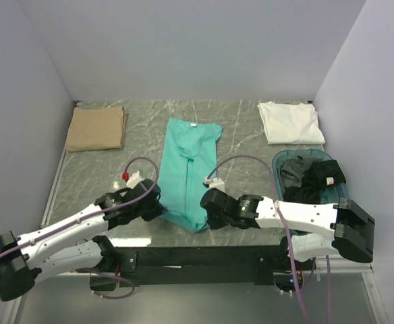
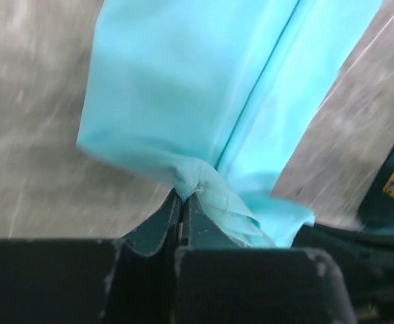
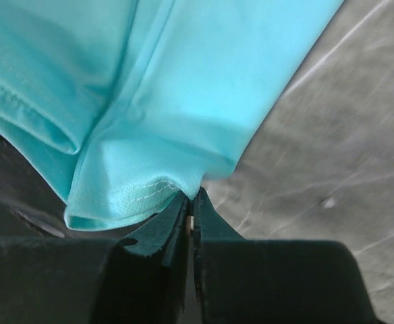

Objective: Fold and stack the t-shirts
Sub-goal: Fold the tshirt

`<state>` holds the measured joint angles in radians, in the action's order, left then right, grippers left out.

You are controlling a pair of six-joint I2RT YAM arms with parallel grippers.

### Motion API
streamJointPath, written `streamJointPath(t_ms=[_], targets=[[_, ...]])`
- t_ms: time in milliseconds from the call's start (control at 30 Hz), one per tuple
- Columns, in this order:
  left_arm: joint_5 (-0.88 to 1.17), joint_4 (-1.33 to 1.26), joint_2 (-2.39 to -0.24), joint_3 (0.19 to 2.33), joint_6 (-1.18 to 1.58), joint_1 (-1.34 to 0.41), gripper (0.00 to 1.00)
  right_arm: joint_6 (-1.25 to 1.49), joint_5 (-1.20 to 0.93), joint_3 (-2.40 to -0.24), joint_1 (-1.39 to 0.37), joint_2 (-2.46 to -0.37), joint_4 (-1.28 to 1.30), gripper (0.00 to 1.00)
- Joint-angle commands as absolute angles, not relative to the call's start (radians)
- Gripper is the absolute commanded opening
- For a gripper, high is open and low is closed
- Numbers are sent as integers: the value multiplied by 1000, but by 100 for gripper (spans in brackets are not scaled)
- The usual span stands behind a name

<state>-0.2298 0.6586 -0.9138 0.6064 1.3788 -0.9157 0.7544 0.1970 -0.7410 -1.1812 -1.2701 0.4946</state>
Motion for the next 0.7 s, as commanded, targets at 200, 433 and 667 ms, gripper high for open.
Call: streamJointPath(t_ms=[200,433,667], targets=[[-201,422,-1058,767,1151,-700,1,592,229,-900,-994,-1295,476,7],[-158,373,-1169,833,1077,-586,1,522,241,-1000,-901,-1399,471,7],[-78,336,-1301,916,1013,-508,1,476,232,-1069,-821,-1451,453,6]])
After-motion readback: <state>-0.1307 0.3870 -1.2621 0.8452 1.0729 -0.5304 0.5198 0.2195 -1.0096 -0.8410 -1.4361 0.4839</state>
